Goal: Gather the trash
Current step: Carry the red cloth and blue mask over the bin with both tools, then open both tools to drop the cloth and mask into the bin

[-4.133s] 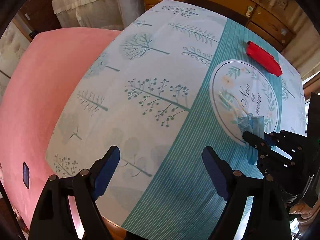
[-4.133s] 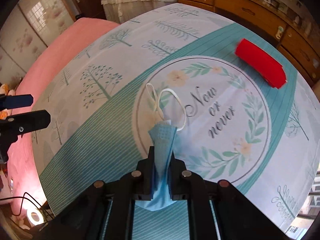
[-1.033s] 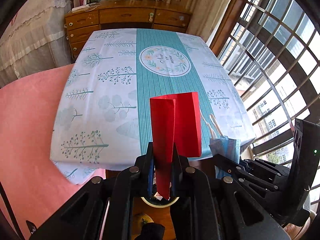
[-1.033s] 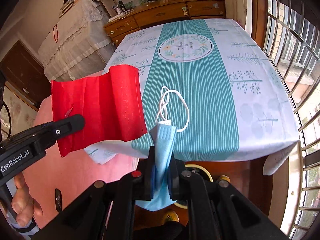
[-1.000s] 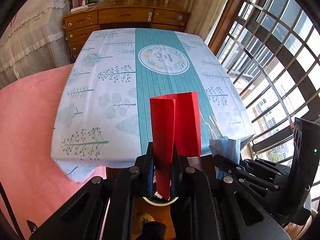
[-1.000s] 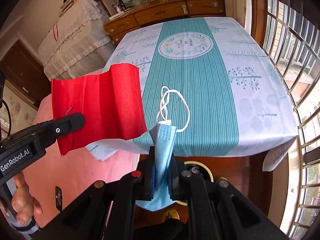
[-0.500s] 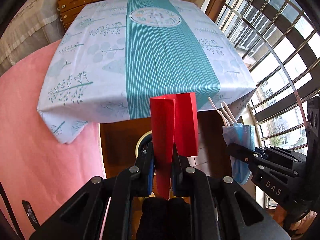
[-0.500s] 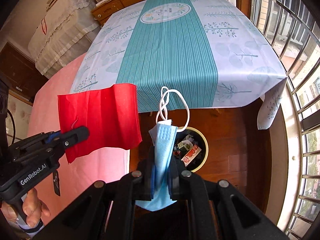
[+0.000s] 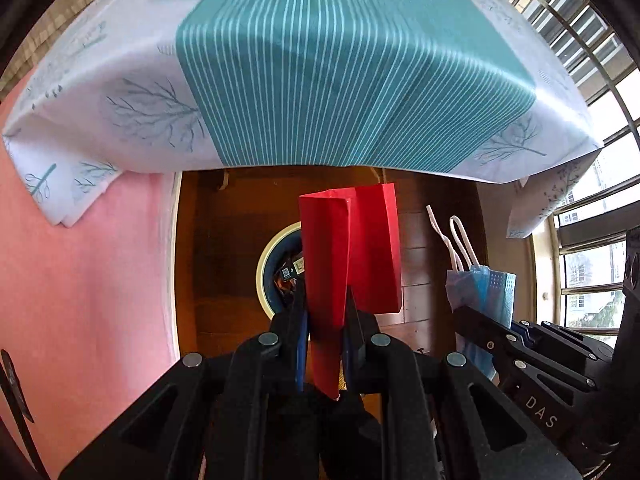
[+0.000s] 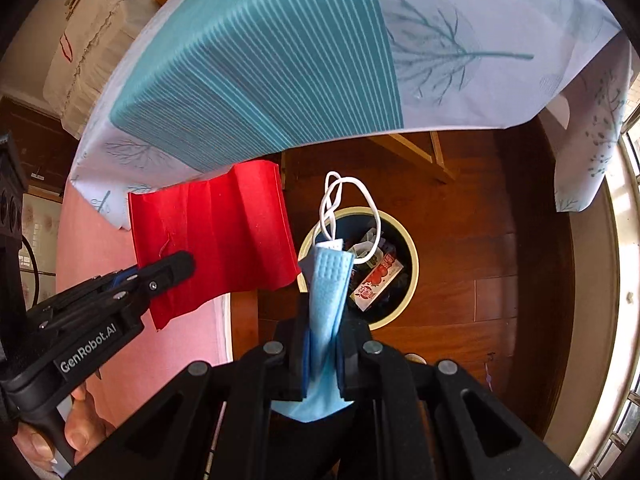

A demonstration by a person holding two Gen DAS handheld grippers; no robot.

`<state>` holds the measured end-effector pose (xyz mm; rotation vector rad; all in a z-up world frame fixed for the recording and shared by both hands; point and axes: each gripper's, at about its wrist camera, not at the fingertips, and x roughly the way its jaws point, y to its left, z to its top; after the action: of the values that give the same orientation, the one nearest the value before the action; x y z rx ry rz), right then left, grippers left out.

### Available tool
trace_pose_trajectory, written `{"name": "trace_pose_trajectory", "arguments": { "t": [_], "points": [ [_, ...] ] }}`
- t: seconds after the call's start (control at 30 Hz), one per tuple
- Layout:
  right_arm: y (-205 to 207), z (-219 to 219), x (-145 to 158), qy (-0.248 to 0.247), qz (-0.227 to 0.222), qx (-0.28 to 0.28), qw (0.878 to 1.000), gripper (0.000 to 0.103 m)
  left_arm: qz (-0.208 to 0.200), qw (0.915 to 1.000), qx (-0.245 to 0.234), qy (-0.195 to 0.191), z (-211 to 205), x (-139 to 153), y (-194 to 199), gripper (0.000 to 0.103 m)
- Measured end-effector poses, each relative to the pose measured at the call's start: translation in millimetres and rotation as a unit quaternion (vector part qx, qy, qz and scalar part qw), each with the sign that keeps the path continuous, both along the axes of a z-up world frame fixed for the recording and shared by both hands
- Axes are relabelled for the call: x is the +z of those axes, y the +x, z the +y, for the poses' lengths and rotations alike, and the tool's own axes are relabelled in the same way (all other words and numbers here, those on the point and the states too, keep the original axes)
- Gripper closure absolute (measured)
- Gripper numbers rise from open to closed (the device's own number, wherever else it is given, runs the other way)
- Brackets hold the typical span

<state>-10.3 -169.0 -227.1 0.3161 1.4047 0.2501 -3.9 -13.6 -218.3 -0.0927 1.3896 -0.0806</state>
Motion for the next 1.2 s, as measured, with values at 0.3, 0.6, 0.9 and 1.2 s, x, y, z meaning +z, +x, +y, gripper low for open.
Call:
{"name": "trace_pose_trajectory", "arguments": {
  "t": [0.3, 0.6, 0.9, 1.2],
  "points": [
    [19.6, 12.3, -105.8, 0.016, 0.038, -0.026, 0.999, 0.093, 0.045, 0.9988, 0.000, 0.017, 1.5, -118.7, 11.9, 0.092],
    [26.2, 21.9, -194.9, 0.010, 0.049, -0.055, 0.997, 0.090, 0.059, 0.9979, -0.023, 0.017, 5.6, -209.9, 14.4, 0.091],
    [28.4, 26.1, -239.9, -0.012, 0.036, -0.074, 0.997, 0.063, 0.051, 0.9963, -0.066, 0.021, 4.9, -249.4, 13.9, 0.046],
    [23.2, 13.0, -243.7, -0.020, 0.027, -0.099, 0.995, 0.056, 0.030, 0.9975, -0.063, 0.014, 19.3, -247.3, 21.4, 0.011]
  ]
}}
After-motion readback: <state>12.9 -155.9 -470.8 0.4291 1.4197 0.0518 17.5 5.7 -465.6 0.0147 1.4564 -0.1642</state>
